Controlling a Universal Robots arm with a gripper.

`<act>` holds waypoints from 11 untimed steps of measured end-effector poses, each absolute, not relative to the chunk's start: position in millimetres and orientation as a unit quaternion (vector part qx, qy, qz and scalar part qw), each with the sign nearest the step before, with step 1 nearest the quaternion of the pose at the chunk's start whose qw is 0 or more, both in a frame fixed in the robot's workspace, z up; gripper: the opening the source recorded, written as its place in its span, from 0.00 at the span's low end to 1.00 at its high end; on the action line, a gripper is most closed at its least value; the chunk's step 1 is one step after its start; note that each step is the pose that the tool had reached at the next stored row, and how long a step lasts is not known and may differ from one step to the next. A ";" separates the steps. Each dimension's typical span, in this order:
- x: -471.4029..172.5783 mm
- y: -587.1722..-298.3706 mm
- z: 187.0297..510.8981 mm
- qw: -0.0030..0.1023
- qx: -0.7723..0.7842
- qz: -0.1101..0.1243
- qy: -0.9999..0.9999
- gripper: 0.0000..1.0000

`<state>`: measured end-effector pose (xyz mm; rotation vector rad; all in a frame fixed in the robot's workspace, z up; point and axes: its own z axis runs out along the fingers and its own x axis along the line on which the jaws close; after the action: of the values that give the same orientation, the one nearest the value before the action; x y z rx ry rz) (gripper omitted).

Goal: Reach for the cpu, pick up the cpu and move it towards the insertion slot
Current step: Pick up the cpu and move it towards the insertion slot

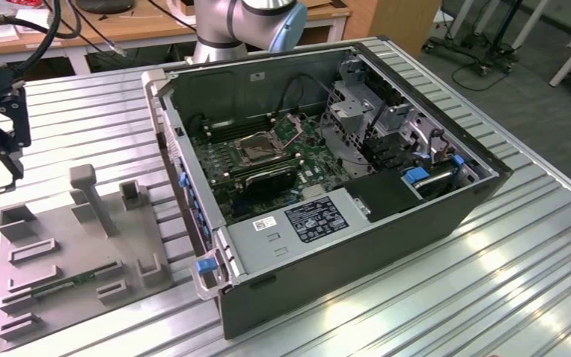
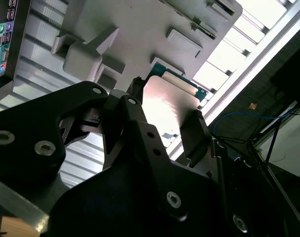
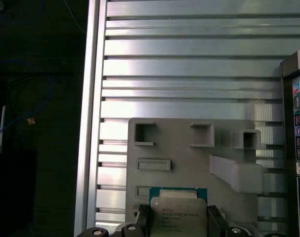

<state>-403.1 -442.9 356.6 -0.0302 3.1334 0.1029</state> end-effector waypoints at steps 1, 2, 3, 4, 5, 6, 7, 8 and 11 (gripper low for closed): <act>-402.2 -442.9 356.5 0.003 -0.010 0.033 0.999 0.54; -401.5 -442.9 356.5 0.003 -0.010 0.033 0.999 0.54; -400.9 -442.9 356.5 0.003 -0.010 0.033 0.999 0.54; -400.4 -442.9 356.5 0.003 -0.010 0.033 0.999 0.54; -399.9 -442.9 356.5 0.003 -0.010 0.033 0.999 0.54; -399.5 -442.9 356.6 0.003 -0.010 0.033 0.999 0.54; -397.7 -442.9 356.5 0.003 -0.010 0.033 0.999 0.54; -396.5 -442.9 356.5 0.003 -0.010 0.033 0.999 0.54; -394.6 -442.9 356.5 0.003 -0.010 0.033 0.999 0.54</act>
<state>-394.6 -442.9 356.5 -0.0302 3.1333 0.1029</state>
